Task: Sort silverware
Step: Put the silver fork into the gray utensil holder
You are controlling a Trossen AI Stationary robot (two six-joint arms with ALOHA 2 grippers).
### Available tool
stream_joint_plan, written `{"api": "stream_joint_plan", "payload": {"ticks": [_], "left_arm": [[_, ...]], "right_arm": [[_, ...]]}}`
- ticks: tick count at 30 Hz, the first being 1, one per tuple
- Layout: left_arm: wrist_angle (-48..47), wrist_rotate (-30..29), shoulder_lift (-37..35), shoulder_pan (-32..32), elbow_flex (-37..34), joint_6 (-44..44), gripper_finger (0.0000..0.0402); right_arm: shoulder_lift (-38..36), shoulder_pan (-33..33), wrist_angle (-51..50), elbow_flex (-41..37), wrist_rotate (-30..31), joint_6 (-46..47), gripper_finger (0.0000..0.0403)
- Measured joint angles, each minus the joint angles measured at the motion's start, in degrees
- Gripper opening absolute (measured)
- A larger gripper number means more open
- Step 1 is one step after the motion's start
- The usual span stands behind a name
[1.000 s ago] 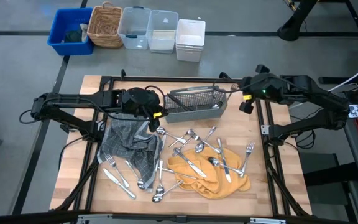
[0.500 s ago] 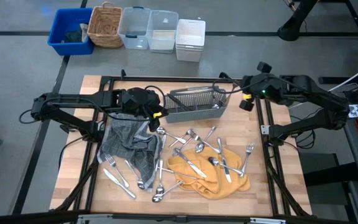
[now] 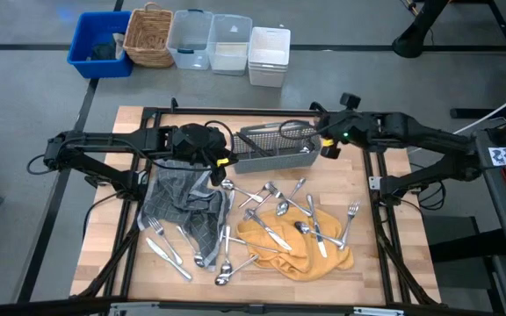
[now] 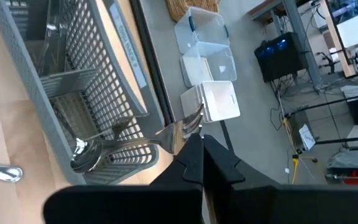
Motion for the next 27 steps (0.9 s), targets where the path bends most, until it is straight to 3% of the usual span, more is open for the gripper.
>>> {"api": "stream_joint_plan", "payload": {"ticks": [10, 20, 27], "left_arm": [[-7.3, 0.5, 0.0, -2.3, 0.0, -7.3, 0.0072], [-22.7, 0.9, 0.0, -10.0, 0.0, -29.4, 0.0072], [-24.4, 0.9, 0.0, -15.8, 0.0, -37.8, 0.0072]], "right_arm": [[0.1, 0.0, 2.3, -9.0, -0.3, 3.5, 0.0000], [0.1, 0.0, 12.6, -19.4, -1.7, 3.3, 0.0000], [0.1, 0.0, 16.3, -23.5, -1.0, 3.2, 0.0001]]}}
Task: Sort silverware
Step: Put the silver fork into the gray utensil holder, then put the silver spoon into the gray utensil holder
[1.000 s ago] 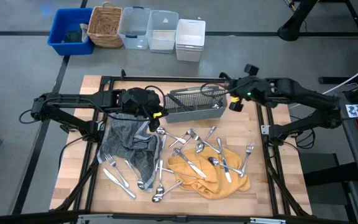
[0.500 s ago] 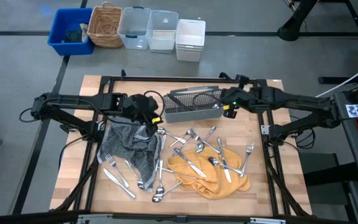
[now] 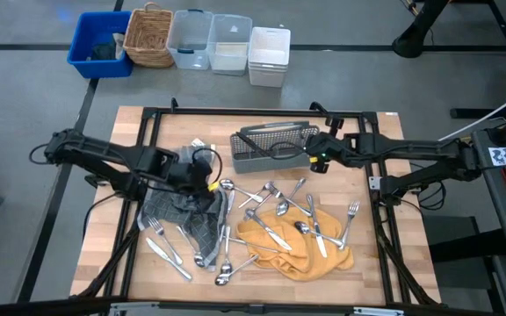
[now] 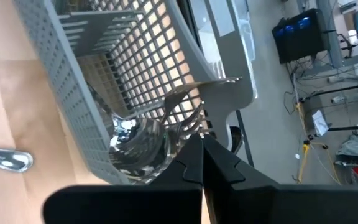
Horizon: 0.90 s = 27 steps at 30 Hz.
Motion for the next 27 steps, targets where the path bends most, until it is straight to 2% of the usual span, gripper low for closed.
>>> {"api": "stream_joint_plan", "payload": {"ticks": [8, 14, 20, 27], "left_arm": [[0.1, 0.0, 0.0, -5.8, 0.0, -10.9, 0.0072], [0.1, 0.0, 0.0, -9.5, 0.0, -14.7, 0.0072], [1.5, -0.3, 0.0, -11.8, 0.0, -15.3, 0.0072], [7.9, -4.2, 1.1, -13.3, 0.0, -12.0, 0.0072]], "right_arm": [[0.0, 0.0, 2.1, -0.3, -0.4, -0.1, 0.0007], [0.0, 0.0, 2.4, -0.4, -1.1, -0.2, 0.0057], [0.1, 0.0, 2.4, -0.4, -1.0, -0.2, 0.0100], [0.0, 0.0, 2.4, -0.4, -0.6, -0.2, 0.0106]]}}
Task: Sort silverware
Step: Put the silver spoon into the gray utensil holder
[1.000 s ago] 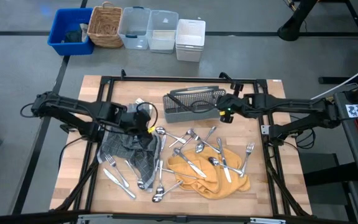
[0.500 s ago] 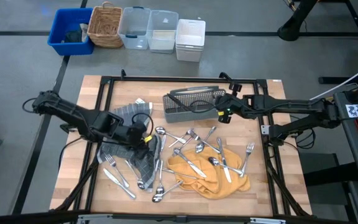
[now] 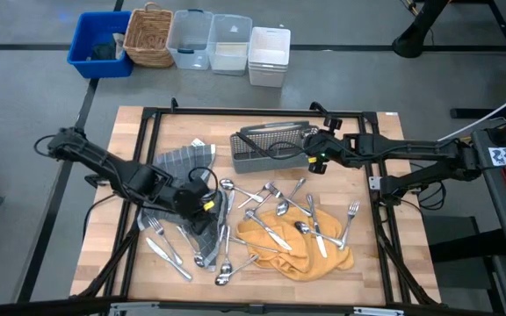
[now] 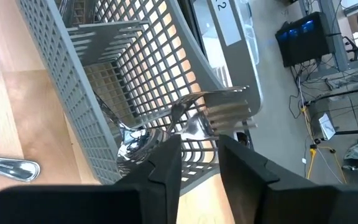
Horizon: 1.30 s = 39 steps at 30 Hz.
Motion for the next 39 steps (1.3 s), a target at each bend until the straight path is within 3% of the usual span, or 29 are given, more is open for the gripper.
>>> {"api": "stream_joint_plan", "payload": {"ticks": [7, 19, 24, 30, 39], "left_arm": [[7.2, -1.4, 3.1, -0.2, 0.0, 6.5, 0.0072], [22.1, -1.5, 11.4, -0.1, 0.0, 18.1, 0.0072], [28.7, -1.2, 15.2, -1.0, 0.0, 17.7, 0.0072], [38.6, 0.9, 21.6, -2.9, 0.0, 16.3, 0.0072], [45.8, 5.6, 30.1, -6.2, 0.0, 11.4, 0.0072]], "right_arm": [[-0.1, 0.1, -0.8, 1.2, 4.1, 0.0, 0.0106], [-0.2, 0.1, -6.2, 13.2, 2.5, 2.9, 0.0105], [-0.3, 0.1, -6.1, 17.8, -8.6, 9.0, 0.0105], [-0.3, 0.1, -6.1, 20.1, -29.8, 9.1, 0.0105], [-0.2, 0.2, -7.9, 20.2, -48.6, 10.2, 0.0105]]}}
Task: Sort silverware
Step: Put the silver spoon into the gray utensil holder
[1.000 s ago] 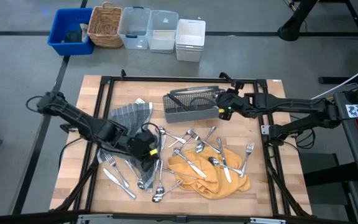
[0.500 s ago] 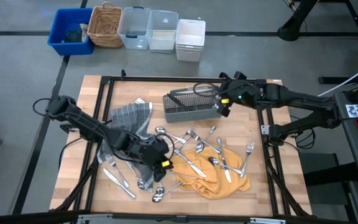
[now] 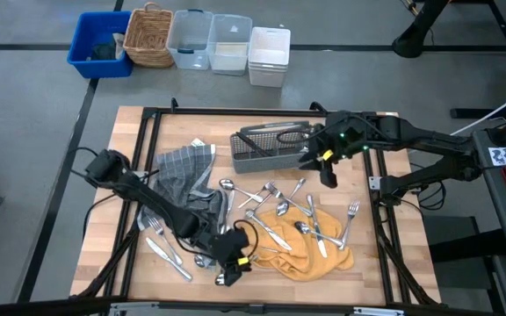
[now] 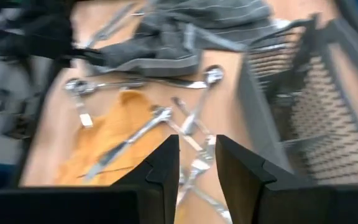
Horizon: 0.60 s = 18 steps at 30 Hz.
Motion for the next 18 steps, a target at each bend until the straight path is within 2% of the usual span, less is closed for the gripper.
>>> {"api": "stream_joint_plan", "payload": {"ticks": [6, 10, 13, 18], "left_arm": [[-0.6, 2.2, 2.8, -0.8, 0.0, 0.5, 0.0072], [-5.8, 2.4, 2.8, -1.1, 0.0, 2.6, 0.0072], [-10.6, 2.4, 2.8, -0.8, 0.0, -0.2, 0.0072], [-11.7, 2.4, 4.8, -1.1, 0.0, 1.1, 0.0072]], "right_arm": [[0.0, 1.0, 0.1, 0.0, -5.7, 5.7, 0.0105], [0.0, 4.5, 1.1, 0.0, -4.1, 6.5, 0.0105], [0.3, 7.9, 1.4, 0.0, -2.2, 6.6, 0.0105], [1.5, 13.8, 1.7, 0.0, 3.2, 7.6, 0.0105]]}}
